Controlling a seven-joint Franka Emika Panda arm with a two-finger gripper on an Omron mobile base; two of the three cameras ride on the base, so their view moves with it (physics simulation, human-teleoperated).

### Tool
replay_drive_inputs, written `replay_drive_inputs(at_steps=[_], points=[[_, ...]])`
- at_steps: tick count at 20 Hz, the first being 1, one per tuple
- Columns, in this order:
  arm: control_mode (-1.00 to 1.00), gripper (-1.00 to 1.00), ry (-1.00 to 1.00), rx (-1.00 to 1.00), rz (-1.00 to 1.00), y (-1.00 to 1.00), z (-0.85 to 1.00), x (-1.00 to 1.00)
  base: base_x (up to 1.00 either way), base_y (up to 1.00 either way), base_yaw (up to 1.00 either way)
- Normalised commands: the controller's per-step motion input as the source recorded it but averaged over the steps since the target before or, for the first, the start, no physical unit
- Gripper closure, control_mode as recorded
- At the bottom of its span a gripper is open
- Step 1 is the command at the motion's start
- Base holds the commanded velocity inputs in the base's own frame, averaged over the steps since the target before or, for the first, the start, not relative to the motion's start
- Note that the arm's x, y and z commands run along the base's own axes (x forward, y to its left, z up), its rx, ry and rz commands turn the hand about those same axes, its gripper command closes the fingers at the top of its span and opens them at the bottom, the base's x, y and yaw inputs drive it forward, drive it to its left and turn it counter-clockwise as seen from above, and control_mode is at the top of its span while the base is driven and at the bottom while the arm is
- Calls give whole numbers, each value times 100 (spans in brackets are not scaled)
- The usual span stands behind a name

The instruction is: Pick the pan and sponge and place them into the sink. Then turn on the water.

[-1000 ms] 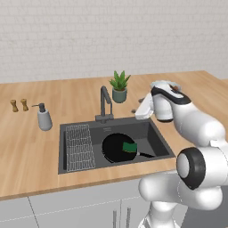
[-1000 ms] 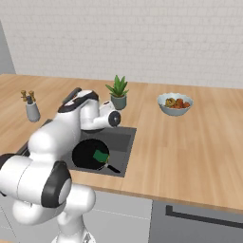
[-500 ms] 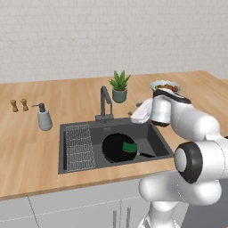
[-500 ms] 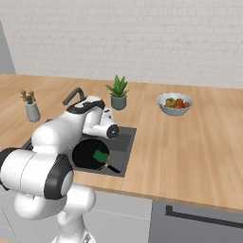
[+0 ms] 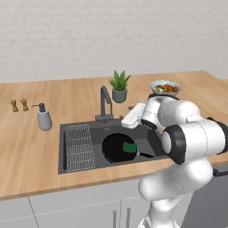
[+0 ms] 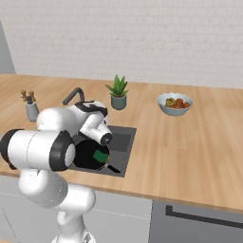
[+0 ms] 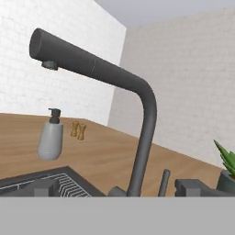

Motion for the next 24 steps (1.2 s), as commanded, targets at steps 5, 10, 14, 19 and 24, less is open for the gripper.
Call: replay_drive_inputs(at_steps=[5, 10, 14, 19, 24], points=[[-100, -100, 0, 0, 0, 11, -13, 48, 0, 0, 0], [-100, -100, 0, 0, 0, 0, -9, 49, 0, 0, 0], [-100, -100, 0, 0, 0, 0, -18, 47, 0, 0, 0], [-100, -100, 0, 0, 0, 0, -32, 46, 0, 0, 0], [-100, -100, 0, 0, -3, 0, -32, 39, 0, 0, 0]])
